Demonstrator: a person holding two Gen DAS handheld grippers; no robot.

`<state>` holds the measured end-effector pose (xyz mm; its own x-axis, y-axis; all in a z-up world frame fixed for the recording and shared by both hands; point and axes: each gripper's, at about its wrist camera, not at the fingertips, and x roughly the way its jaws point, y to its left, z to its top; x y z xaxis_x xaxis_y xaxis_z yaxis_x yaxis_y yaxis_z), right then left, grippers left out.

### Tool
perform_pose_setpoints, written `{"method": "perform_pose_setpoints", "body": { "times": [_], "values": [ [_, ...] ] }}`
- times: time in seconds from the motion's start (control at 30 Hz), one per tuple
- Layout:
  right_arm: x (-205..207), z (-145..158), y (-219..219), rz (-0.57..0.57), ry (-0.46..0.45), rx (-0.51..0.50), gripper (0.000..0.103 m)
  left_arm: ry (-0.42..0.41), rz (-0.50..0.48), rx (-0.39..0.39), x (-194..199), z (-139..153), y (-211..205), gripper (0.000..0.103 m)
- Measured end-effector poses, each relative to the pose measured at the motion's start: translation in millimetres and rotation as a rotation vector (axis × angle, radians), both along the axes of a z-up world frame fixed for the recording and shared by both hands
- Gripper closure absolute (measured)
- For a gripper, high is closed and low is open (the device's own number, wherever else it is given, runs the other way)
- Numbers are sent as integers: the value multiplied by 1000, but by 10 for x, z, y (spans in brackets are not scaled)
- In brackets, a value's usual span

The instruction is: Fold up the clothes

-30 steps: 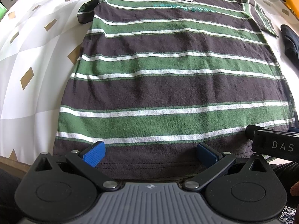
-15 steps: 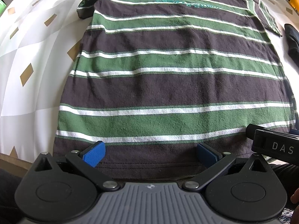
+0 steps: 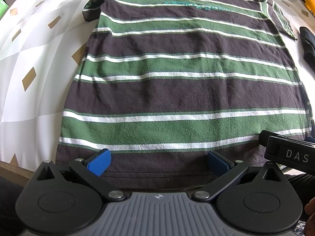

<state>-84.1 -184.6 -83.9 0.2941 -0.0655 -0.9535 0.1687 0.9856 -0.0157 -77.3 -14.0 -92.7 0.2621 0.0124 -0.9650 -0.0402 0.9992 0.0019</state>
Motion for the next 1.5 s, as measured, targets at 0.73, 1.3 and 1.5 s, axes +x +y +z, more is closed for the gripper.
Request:
{"method": "perform_pose_setpoints", "body": {
  "times": [0.73,1.3,1.5],
  "values": [
    [173,66,2,58,45,-14,2,-43,15,59,58,80,93,0],
    [765,297,263,266,-4,63,5,-62,157,-67,507,235,510,0],
    [1036,436,331,361,-25,56,7,-76,172,-113,790,318,663,0]
  ]
}}
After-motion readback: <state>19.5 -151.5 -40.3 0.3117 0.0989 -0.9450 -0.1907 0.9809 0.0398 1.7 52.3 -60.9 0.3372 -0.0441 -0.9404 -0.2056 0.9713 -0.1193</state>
